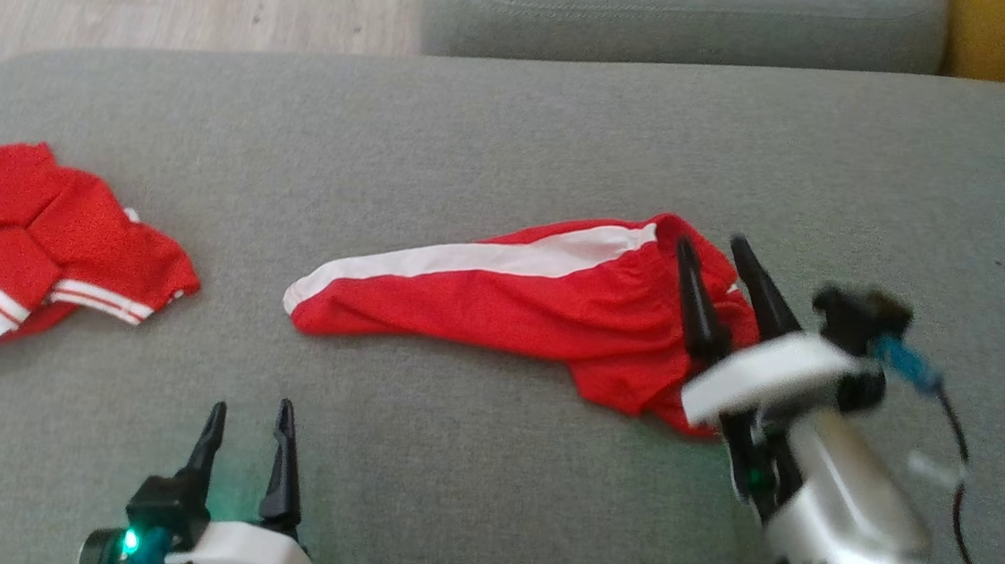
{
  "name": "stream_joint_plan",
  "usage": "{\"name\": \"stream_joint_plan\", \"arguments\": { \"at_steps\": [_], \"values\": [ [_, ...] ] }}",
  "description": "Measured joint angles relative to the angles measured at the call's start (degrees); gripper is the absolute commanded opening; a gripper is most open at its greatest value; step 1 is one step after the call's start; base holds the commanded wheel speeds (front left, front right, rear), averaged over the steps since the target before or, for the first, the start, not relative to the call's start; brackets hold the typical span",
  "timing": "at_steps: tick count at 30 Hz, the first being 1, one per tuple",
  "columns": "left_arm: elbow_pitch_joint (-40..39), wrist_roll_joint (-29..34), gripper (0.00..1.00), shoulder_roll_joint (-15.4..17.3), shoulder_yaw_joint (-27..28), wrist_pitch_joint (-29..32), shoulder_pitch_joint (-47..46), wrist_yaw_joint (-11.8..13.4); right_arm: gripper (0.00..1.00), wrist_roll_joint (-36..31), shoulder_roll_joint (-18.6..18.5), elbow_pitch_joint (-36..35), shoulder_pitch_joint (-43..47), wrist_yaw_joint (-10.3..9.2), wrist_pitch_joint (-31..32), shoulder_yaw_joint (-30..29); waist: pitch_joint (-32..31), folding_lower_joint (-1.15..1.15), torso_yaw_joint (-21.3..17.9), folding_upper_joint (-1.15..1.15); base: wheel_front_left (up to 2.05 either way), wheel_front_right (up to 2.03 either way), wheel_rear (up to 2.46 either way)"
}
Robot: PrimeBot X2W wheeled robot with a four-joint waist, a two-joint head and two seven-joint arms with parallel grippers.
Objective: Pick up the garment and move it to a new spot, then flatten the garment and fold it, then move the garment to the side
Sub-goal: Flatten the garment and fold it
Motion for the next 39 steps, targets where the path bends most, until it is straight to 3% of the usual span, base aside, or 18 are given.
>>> {"name": "stream_joint_plan", "arguments": {
  "at_steps": [4,8,18,23,24,25,26,27,28,35,39],
  "values": [
    [0.66,-0.60,1.00,-0.05,-1.70,0.01,-0.67,0.20,1.00,7.12,-0.04,3.50,-7.06,0.00,4.63,2.71,1.32,0.00,1.22,0.00,0.00,0.00,0.00],
    [0.87,-1.65,1.00,-0.07,-2.29,0.01,-1.45,0.78,1.00,12.09,-0.04,7.42,-8.47,0.00,7.89,4.03,2.07,0.00,2.06,0.00,0.00,0.00,0.00],
    [1.55,-2.24,1.00,-0.09,-3.67,0.01,-2.30,1.31,1.00,21.32,-0.13,10.35,-11.26,0.00,12.06,9.77,2.46,0.00,2.34,0.00,0.00,0.00,0.00],
    [2.37,-2.82,1.00,-0.09,-4.36,0.01,-2.35,1.31,1.00,22.08,-0.13,12.78,-13.07,0.00,12.41,11.45,2.32,0.00,2.51,0.00,0.00,0.00,0.00],
    [2.50,-2.82,1.00,-0.09,-4.61,0.01,-2.35,1.31,0.96,22.07,-0.12,13.61,-13.14,0.00,12.40,11.68,2.27,0.00,2.57,0.00,0.00,0.00,0.00],
    [2.50,-2.82,1.00,-0.09,-4.61,0.01,-2.35,1.31,0.78,22.07,-0.12,13.61,-13.14,0.00,12.40,11.68,2.27,0.00,2.57,0.00,0.00,0.00,0.00],
    [2.61,-2.82,1.00,-0.09,-4.78,0.01,-2.35,1.31,0.49,22.06,-0.12,14.67,-13.23,0.00,12.40,12.00,2.22,-0.01,2.62,0.00,0.00,0.00,0.00],
    [2.74,-2.83,1.00,-0.10,-4.95,0.01,-2.35,1.31,0.29,22.08,-0.13,16.29,-13.27,0.00,12.35,12.16,2.15,0.00,2.72,0.00,0.00,0.00,0.00],
    [2.74,-2.83,1.00,-0.10,-4.95,0.01,-2.35,1.31,0.02,22.08,-0.13,16.29,-13.27,0.00,12.35,12.16,2.15,0.00,2.72,0.00,0.00,0.00,0.00],
    [2.72,-3.15,1.00,-0.08,-4.46,0.01,-2.35,1.12,0.00,22.96,-0.14,18.25,-13.63,0.00,8.70,13.04,1.44,-0.01,2.43,0.00,0.00,0.00,0.00],
    [2.23,-3.98,1.00,-0.08,-3.00,0.00,-2.52,0.44,0.00,24.97,-0.82,15.77,-11.51,0.00,7.01,13.70,0.85,-0.01,1.32,0.00,0.00,0.00,0.00]
  ]
}}
